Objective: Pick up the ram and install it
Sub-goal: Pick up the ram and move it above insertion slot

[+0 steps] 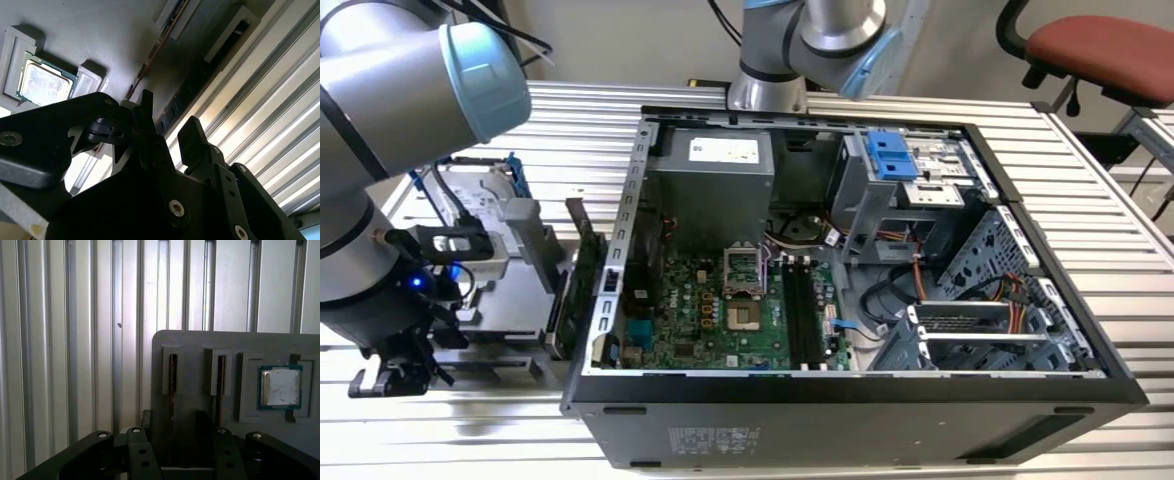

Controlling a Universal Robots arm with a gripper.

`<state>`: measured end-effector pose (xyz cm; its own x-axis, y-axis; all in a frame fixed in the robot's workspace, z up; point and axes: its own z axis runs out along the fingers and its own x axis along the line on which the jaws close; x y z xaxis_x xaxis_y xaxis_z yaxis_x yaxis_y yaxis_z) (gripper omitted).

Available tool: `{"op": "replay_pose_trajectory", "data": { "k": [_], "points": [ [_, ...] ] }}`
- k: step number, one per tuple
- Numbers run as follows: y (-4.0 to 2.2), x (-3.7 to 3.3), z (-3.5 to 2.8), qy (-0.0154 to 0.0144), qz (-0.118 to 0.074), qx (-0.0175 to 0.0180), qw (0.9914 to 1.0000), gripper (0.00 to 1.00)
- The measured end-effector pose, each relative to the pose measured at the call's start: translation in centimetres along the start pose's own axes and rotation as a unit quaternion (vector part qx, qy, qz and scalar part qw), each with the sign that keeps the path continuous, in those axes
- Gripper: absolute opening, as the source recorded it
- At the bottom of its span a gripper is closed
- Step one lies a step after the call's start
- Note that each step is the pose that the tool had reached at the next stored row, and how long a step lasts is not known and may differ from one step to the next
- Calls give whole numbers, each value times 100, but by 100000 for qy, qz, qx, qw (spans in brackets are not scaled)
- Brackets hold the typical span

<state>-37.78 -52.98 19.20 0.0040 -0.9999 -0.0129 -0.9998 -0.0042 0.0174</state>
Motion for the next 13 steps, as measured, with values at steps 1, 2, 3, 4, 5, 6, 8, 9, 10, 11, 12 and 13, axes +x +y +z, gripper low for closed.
{"op": "replay_pose_trajectory", "data": {
  "k": [1,2,3,4,5,6,8,9,10,11,12,13],
  "points": [
    [0,0,0,1,-1,-2,100000,100],
    [0,0,0,2,0,-2,100000,100],
    [0,0,1,2,-1,-2,100000,100],
    [0,0,1,-1,-2,1,100000,100],
    [0,0,2,-1,-1,1,100000,100],
    [0,0,2,1,0,-1,100000,100],
    [0,0,2,0,-2,0,100000,100],
    [0,0,3,-1,-4,0,100000,100],
    [0,0,3,0,-83,1,100000,100],
    [0,0,3,3,-227,-1,100000,100],
    [1,0,3,1,-372,0,99999,100],
    [1,0,4,-3,-480,4,99999,100]
  ]
}}
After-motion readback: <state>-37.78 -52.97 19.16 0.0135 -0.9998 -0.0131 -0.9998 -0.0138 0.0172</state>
